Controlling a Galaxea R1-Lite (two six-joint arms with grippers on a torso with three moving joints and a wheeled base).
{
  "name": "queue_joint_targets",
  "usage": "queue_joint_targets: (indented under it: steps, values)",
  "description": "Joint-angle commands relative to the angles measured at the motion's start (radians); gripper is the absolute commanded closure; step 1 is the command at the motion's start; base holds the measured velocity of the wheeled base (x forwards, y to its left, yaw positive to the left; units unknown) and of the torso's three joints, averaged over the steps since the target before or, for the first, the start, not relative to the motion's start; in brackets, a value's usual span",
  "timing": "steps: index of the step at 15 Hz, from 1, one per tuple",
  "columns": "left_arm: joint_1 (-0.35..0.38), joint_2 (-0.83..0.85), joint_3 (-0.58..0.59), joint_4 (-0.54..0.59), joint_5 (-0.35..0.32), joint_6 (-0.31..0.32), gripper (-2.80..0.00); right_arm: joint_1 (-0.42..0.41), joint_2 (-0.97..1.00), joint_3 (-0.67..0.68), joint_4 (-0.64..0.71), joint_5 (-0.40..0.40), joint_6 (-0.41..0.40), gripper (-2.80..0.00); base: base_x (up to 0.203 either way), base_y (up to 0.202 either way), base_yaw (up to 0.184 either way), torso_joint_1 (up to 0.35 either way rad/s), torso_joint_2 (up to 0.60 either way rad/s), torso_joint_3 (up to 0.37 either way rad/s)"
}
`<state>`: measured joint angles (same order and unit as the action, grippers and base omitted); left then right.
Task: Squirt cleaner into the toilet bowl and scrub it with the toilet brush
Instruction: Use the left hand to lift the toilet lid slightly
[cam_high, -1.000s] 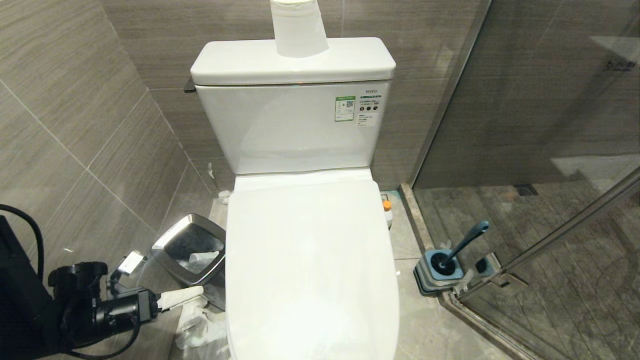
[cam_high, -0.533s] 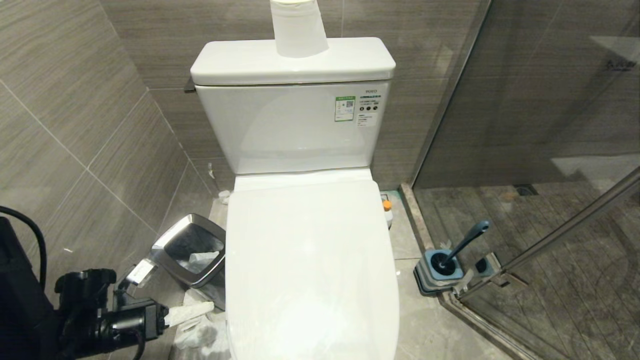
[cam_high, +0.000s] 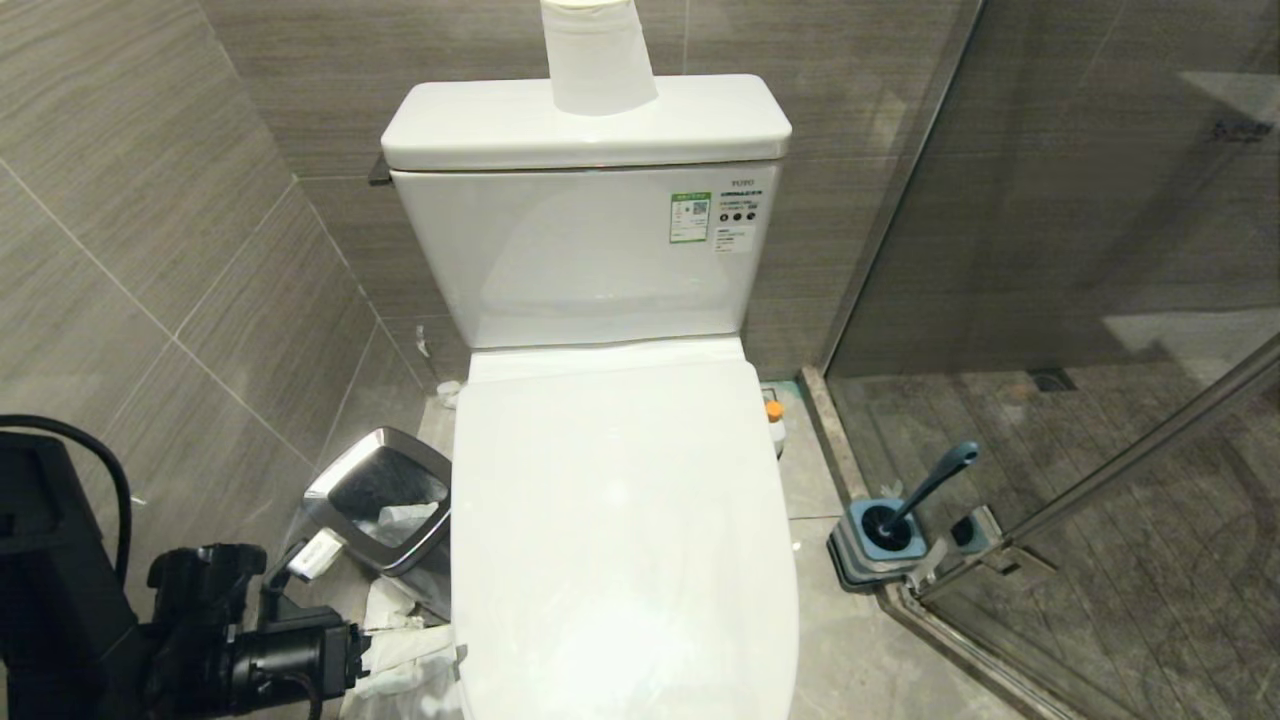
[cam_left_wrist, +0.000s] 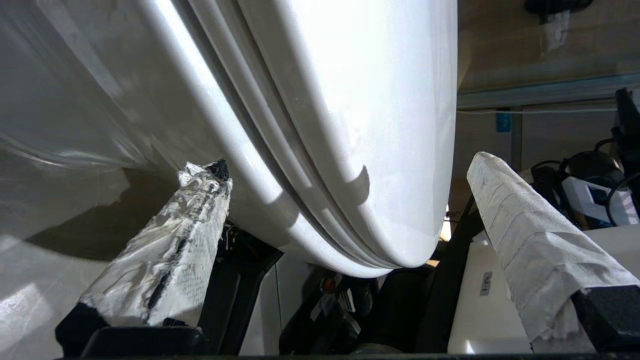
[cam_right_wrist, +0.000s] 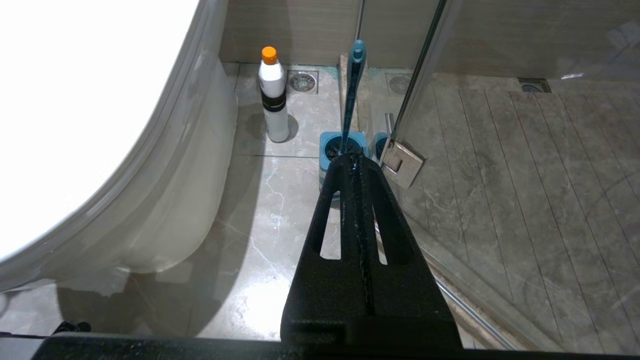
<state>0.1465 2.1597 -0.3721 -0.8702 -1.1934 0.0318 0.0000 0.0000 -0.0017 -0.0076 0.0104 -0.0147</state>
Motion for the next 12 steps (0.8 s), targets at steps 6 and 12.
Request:
queue_joint_targets:
  steps: [6,12]
  values:
    - [-0.033,0.008,0.007,-0.009,-0.002,-0.003,-2.8,0.0,0.002,0.0,0.0,0.0,-0.001,0.0,0.0,0.0,0.0,0.0,0.0,0.0]
    - [-0.072,0.012,0.014,0.0,0.013,-0.01,-2.8,0.0,0.002,0.0,0.0,0.0,-0.001,0.0,0.0,0.0,0.0,0.0,0.0,0.0]
